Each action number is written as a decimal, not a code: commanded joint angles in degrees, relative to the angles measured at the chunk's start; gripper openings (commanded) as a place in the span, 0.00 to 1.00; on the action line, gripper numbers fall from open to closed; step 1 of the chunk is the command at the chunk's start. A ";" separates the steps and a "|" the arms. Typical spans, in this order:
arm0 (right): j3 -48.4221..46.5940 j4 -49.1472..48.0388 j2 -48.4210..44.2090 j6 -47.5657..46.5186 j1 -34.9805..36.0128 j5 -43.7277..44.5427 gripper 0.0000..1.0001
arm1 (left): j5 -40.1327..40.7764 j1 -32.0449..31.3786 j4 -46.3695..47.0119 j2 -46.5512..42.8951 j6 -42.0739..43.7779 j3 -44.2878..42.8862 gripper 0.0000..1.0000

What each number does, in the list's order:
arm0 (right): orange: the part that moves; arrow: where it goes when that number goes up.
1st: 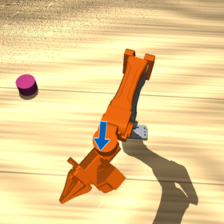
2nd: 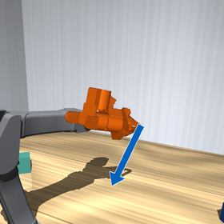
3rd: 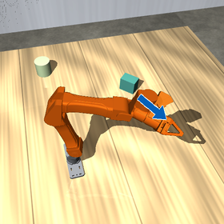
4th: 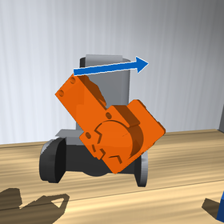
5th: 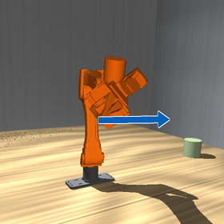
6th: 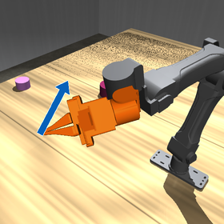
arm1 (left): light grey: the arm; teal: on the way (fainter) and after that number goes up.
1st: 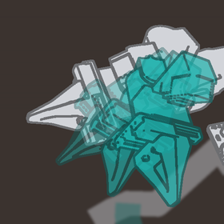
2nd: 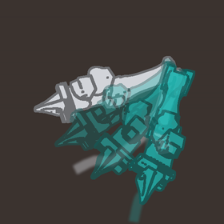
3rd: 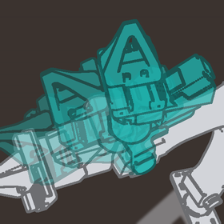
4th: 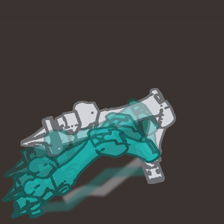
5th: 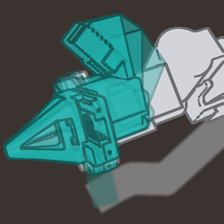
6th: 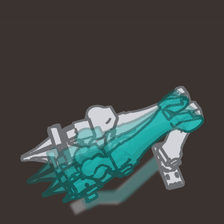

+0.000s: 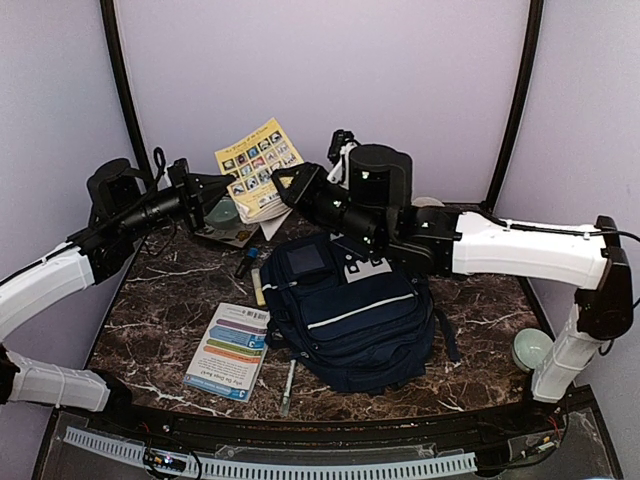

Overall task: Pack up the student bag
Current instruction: Pass from the left arm to the right, then pick up the largest pocket of the bag from the student bag, then place the book in the largest pocket of the bag.

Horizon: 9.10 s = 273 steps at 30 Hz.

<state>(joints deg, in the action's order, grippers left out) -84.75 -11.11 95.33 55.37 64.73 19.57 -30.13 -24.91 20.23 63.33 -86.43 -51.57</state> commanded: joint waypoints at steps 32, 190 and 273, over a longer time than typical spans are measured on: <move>5.54 -19.92 0.07 5.41 2.93 6.11 0.16 | 10.76 -2.00 -11.66 -0.35 4.90 -9.34 0.00; 29.09 54.69 -48.63 8.56 -8.43 -19.78 0.00 | 51.91 -43.47 -70.88 52.49 57.37 -79.95 0.00; 38.22 4.23 -18.15 11.97 -23.86 -21.99 1.00 | 42.96 -37.66 -61.88 47.49 62.73 -72.02 0.00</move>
<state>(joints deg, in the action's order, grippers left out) -44.99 -13.80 82.70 69.45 40.97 -2.81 13.80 -62.46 -45.25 115.26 -23.05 -123.94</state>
